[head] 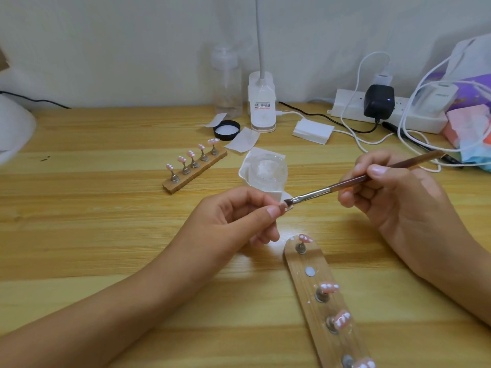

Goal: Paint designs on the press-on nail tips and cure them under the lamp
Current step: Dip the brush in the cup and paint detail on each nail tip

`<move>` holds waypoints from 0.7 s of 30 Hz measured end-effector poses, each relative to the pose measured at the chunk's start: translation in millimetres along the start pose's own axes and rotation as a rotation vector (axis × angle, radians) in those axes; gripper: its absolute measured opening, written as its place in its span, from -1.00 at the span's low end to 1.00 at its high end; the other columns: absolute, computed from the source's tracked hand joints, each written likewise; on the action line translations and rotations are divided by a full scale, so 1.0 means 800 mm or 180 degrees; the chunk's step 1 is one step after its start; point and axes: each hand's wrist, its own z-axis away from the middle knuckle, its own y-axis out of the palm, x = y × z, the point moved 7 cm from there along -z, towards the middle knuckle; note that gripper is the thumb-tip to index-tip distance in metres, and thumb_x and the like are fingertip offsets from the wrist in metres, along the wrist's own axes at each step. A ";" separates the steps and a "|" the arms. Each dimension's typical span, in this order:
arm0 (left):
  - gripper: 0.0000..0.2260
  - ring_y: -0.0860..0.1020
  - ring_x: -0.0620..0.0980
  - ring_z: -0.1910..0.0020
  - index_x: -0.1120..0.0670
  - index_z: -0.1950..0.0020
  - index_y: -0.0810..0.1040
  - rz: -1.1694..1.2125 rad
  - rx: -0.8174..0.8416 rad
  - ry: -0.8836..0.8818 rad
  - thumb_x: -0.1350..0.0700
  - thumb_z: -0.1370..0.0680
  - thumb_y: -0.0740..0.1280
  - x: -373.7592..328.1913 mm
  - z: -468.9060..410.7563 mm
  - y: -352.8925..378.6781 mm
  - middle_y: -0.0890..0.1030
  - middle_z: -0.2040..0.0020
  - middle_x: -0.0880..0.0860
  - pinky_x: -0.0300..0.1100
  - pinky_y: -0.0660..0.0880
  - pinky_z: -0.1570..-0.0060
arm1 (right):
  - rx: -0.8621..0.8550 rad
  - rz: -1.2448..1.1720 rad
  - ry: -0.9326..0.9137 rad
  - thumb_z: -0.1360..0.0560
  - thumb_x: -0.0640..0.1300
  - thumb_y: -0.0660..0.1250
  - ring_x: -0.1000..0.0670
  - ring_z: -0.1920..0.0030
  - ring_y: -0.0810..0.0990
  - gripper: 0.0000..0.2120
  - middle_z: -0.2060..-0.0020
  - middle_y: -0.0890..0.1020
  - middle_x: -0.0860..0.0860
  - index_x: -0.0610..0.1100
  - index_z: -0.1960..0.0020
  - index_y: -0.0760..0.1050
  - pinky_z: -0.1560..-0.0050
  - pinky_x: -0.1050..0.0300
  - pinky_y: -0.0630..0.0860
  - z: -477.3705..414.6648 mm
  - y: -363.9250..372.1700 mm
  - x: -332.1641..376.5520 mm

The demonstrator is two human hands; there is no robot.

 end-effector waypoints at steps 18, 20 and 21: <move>-0.89 0.47 -0.22 0.42 -0.07 0.20 0.64 -0.0177 0.0123 0.0108 0.13 -0.46 0.36 -0.006 0.003 0.007 0.54 0.40 -0.14 -0.40 0.40 0.33 | 0.0082 -0.0005 -0.0061 -0.47 -0.22 0.13 0.02 0.36 0.59 -0.68 0.40 0.59 -0.04 -0.01 0.30 0.60 0.26 0.26 0.54 0.001 0.004 0.003; -0.91 0.48 -0.24 0.39 -0.05 0.20 0.64 -0.0196 0.0108 0.0115 0.12 -0.45 0.37 -0.006 0.003 0.006 0.57 0.37 -0.17 -0.42 0.41 0.31 | 0.0077 0.0052 -0.0076 -0.47 -0.22 0.13 0.02 0.35 0.59 -0.68 0.40 0.58 -0.03 0.00 0.29 0.59 0.25 0.26 0.54 0.001 0.002 0.002; -0.92 0.49 -0.25 0.36 -0.04 0.20 0.64 -0.0217 0.0078 0.0120 0.11 -0.45 0.38 -0.006 0.003 0.005 0.60 0.34 -0.18 -0.43 0.41 0.28 | 0.0044 0.0092 -0.0085 -0.48 -0.22 0.13 0.02 0.35 0.58 -0.68 0.39 0.58 -0.03 0.00 0.29 0.59 0.24 0.25 0.54 0.000 0.000 0.001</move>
